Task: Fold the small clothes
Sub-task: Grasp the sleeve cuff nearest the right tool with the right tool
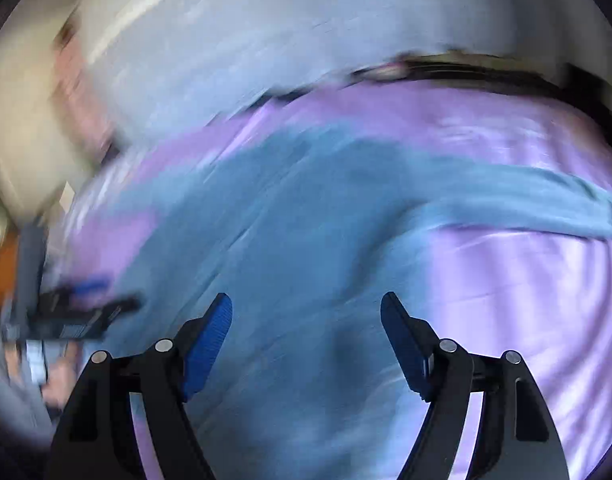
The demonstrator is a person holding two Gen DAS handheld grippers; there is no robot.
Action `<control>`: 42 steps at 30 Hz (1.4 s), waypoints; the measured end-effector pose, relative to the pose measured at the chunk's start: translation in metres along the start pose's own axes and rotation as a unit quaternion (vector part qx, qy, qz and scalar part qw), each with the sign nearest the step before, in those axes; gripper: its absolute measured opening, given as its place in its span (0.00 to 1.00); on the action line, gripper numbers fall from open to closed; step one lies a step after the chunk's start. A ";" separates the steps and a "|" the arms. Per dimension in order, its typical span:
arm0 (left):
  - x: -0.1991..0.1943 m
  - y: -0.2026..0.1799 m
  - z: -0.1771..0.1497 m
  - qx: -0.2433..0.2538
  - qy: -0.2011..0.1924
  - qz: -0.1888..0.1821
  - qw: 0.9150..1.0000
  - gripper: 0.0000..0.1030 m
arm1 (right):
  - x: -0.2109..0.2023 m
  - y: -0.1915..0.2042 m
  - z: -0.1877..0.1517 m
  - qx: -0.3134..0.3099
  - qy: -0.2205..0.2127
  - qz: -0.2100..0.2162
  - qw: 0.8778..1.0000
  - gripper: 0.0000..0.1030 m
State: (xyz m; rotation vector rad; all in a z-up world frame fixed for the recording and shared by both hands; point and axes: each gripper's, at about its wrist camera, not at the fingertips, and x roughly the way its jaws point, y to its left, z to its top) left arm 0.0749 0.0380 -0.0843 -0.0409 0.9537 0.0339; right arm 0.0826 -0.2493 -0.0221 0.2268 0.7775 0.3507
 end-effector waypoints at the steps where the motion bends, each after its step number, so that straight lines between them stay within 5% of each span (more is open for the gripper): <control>1: -0.003 0.004 0.005 -0.008 -0.003 0.001 1.000 0.96 | -0.003 -0.027 0.010 0.046 -0.014 -0.029 0.998 0.74; 3: -0.009 0.010 0.026 -0.026 -0.014 0.007 1.000 0.96 | -0.008 -0.082 0.019 0.144 -0.038 -0.081 0.986 0.60; 5: -0.008 0.008 0.048 -0.034 -0.018 0.011 0.999 0.96 | -0.011 -0.131 0.021 0.236 -0.052 -0.106 0.964 0.58; 10: 0.020 -0.033 0.099 -0.028 0.007 -0.005 1.000 0.96 | -0.002 -0.216 0.011 0.426 -0.070 -0.130 0.892 0.58; 13: 0.037 -0.067 0.116 -0.008 0.022 -0.008 1.000 0.96 | 0.017 -0.232 0.021 0.483 -0.074 -0.136 0.862 0.68; 14: 0.046 -0.082 0.123 0.000 0.029 -0.010 1.000 0.96 | 0.021 -0.235 0.024 0.495 -0.079 -0.141 0.854 0.68; 19: 0.081 -0.123 0.137 -0.006 0.047 -0.015 0.999 0.96 | 0.029 -0.273 0.028 0.589 -0.153 -0.160 0.777 0.66; 20: 0.093 -0.129 0.136 -0.009 0.050 -0.013 0.999 0.96 | 0.028 -0.277 0.026 0.592 -0.168 -0.164 0.771 0.60; 22: 0.117 -0.134 0.130 -0.003 0.065 -0.006 0.998 0.96 | 0.028 -0.281 0.024 0.579 -0.184 -0.179 0.774 0.47; 24: 0.118 -0.140 0.119 0.014 0.025 0.014 0.999 0.96 | 0.030 -0.286 0.018 0.552 -0.200 -0.209 0.782 0.17; 25: 0.114 -0.143 0.118 0.021 0.017 0.017 0.999 0.96 | 0.029 -0.289 0.014 0.545 -0.204 -0.223 0.782 0.11; 33: 0.102 -0.114 0.124 0.000 0.024 -0.025 0.999 0.96 | 0.006 -0.265 0.038 0.450 -0.243 -0.186 0.839 0.08; 37: 0.078 -0.069 0.141 -0.015 -0.014 0.025 0.999 0.96 | 0.007 -0.244 0.056 0.400 -0.240 -0.162 0.870 0.08; 42: 0.086 0.019 0.145 -0.069 -0.013 0.112 0.991 0.96 | 0.018 -0.217 0.074 0.352 -0.219 -0.119 0.902 0.08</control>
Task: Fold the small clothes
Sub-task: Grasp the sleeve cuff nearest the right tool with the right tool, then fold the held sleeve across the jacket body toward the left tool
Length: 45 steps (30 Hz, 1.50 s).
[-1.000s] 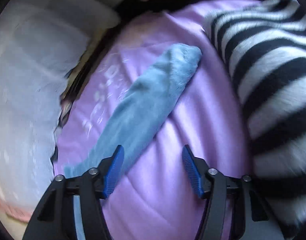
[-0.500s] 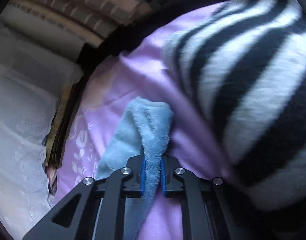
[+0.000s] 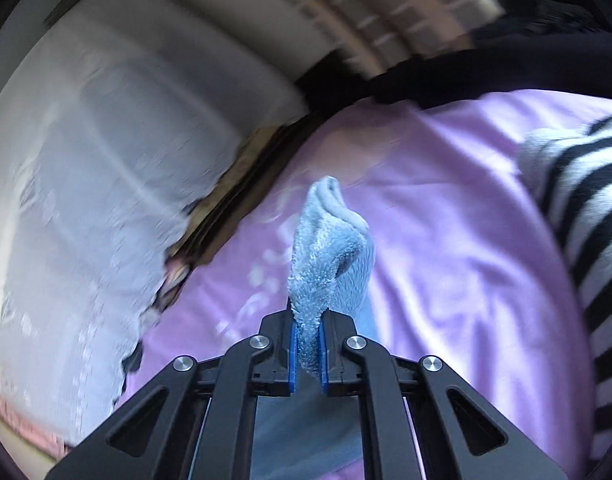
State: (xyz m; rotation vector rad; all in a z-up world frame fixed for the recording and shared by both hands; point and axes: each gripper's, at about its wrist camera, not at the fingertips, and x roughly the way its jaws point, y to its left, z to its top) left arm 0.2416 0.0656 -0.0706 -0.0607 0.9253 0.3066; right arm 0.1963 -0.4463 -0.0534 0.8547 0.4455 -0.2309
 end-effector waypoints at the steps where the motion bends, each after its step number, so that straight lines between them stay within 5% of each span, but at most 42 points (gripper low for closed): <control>1: 0.008 0.016 0.000 -0.018 0.003 0.007 1.000 0.96 | 0.000 0.006 -0.002 -0.007 0.005 0.007 1.000 0.08; 4: 0.050 0.057 -0.004 -0.096 0.050 -0.002 0.994 0.96 | 0.000 0.033 -0.016 -0.044 0.023 0.033 0.998 0.08; 10: 0.041 0.026 -0.006 -0.024 0.019 0.050 0.998 0.96 | 0.004 0.094 -0.046 -0.119 0.060 0.076 0.988 0.08; 15: 0.044 0.035 -0.007 -0.052 0.033 0.024 0.998 0.96 | 0.010 0.130 -0.076 -0.158 0.091 0.089 0.979 0.08; 37: 0.046 0.037 -0.005 -0.047 0.033 0.038 0.998 0.96 | 0.016 0.230 -0.188 -0.247 0.174 0.129 0.944 0.08; 42: 0.017 0.046 0.006 -0.067 0.013 -0.043 0.997 0.96 | 0.028 0.242 -0.223 -0.281 0.207 0.122 0.929 0.08; 45: 0.001 0.048 0.010 -0.069 -0.010 -0.060 0.996 0.96 | 0.044 0.243 -0.248 -0.307 0.249 0.106 0.913 0.11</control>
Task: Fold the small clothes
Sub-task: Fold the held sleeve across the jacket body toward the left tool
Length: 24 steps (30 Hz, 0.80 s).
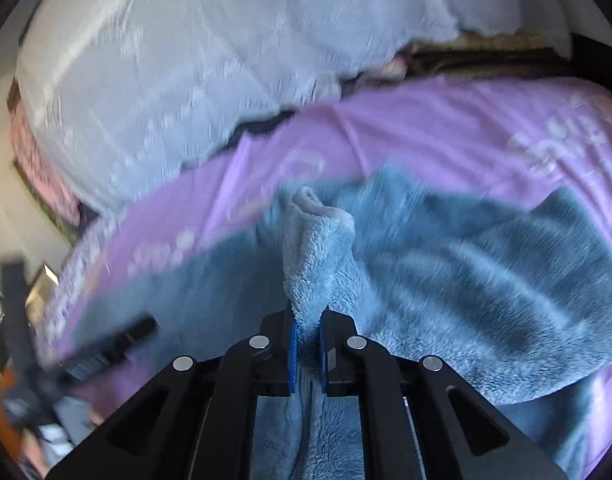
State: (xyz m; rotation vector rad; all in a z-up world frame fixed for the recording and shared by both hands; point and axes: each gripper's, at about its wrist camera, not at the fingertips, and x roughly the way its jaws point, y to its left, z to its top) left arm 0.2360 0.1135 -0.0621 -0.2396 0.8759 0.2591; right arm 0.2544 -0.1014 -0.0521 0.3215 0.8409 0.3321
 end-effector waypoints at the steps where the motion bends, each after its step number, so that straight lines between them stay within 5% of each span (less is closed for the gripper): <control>1: -0.001 0.000 0.001 0.000 0.001 -0.004 1.000 0.96 | 0.009 0.000 -0.004 -0.003 0.022 -0.002 1.000 0.12; 3: 0.003 -0.002 0.000 0.002 0.018 -0.022 1.000 0.96 | 0.023 0.001 -0.012 -0.011 0.060 -0.005 0.998 0.13; 6: 0.007 -0.009 -0.005 0.008 0.035 -0.046 0.998 0.96 | 0.011 0.001 -0.011 -0.010 0.059 0.020 0.998 0.34; 11: 0.000 -0.025 -0.010 0.028 0.050 -0.092 0.994 0.96 | -0.046 -0.009 -0.010 -0.047 0.025 0.058 0.997 0.47; 15: -0.007 -0.041 -0.015 0.040 0.065 -0.144 0.987 0.96 | -0.097 -0.046 -0.009 -0.059 -0.048 0.011 0.997 0.48; 18: -0.002 -0.058 -0.020 0.043 0.097 -0.182 0.978 0.96 | -0.114 -0.091 -0.005 -0.003 -0.066 -0.014 0.998 0.48; 22: 0.000 -0.085 -0.016 0.033 0.128 -0.233 0.963 0.95 | -0.120 -0.139 -0.008 0.085 -0.071 0.012 0.994 0.48; 24: 0.001 -0.100 -0.010 0.044 0.127 -0.223 0.966 0.95 | -0.123 -0.149 -0.012 0.097 -0.078 0.018 0.992 0.48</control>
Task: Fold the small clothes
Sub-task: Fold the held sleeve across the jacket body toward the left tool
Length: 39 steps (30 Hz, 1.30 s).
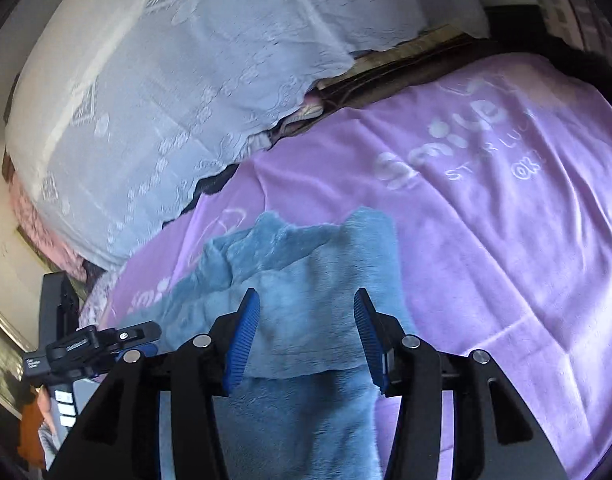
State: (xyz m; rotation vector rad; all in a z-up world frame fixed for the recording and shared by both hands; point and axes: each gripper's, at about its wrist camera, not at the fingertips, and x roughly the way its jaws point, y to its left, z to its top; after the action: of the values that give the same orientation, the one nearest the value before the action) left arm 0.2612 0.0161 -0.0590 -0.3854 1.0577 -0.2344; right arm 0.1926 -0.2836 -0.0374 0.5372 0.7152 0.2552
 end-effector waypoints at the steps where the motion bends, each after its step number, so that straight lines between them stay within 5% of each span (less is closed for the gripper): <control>1: 0.003 -0.003 0.003 0.003 0.001 0.004 1.000 0.95 | -0.001 -0.003 0.000 0.001 -0.004 0.003 1.000 0.48; 3: 0.015 -0.009 0.010 0.003 0.011 0.018 1.000 0.91 | -0.004 -0.008 0.002 0.002 -0.013 0.005 1.000 0.48; 5: 0.030 -0.010 0.013 0.003 0.030 0.037 0.999 0.68 | -0.007 -0.017 0.005 0.008 -0.021 0.006 1.000 0.48; 7: 0.043 -0.005 0.013 0.002 0.048 0.046 0.998 0.23 | -0.007 -0.027 0.008 0.023 -0.020 0.006 1.000 0.47; 10: 0.045 -0.003 0.012 0.013 0.033 0.049 0.998 0.08 | -0.007 -0.040 0.011 0.048 -0.019 0.007 0.999 0.42; 15: 0.005 -0.009 0.019 0.050 -0.048 0.074 0.995 0.08 | -0.008 -0.028 0.017 0.041 -0.018 0.015 0.999 0.34; 22: 0.009 0.012 0.005 0.061 -0.070 0.136 0.986 0.11 | 0.047 0.029 0.027 -0.086 0.056 -0.044 0.994 0.30; 25: 0.029 0.026 -0.005 0.064 -0.052 0.164 0.983 0.23 | 0.100 0.000 0.007 -0.062 0.126 -0.092 0.986 0.25; 26: 0.030 0.024 -0.008 0.071 -0.058 0.166 0.982 0.23 | 0.102 -0.007 0.002 -0.053 0.118 -0.082 0.988 0.24; 29: 0.011 0.021 -0.007 0.072 -0.079 0.195 0.975 0.48 | 0.082 -0.007 0.008 -0.044 0.097 -0.071 0.992 0.23; 32: -0.025 0.021 -0.001 0.050 -0.122 0.158 0.978 0.49 | 0.046 0.008 0.010 -0.068 0.050 -0.057 0.995 0.26; 35: -0.035 0.011 0.005 0.049 -0.123 0.108 0.985 0.61 | 0.042 0.018 -0.003 -0.095 0.071 -0.040 0.992 0.26; 37: -0.021 -0.003 0.005 0.072 -0.112 0.111 0.985 0.75 | 0.055 0.014 -0.017 -0.102 0.107 -0.055 0.987 0.25; 39: 0.006 -0.008 0.003 0.093 -0.089 0.133 0.983 0.76 | 0.070 0.009 -0.030 -0.104 0.131 -0.058 0.984 0.25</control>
State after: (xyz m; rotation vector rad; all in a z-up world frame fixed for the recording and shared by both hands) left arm 0.2665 0.0070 -0.0593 -0.0926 0.8910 -0.0566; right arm 0.2231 -0.2367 -0.0901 0.2632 0.9608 0.2905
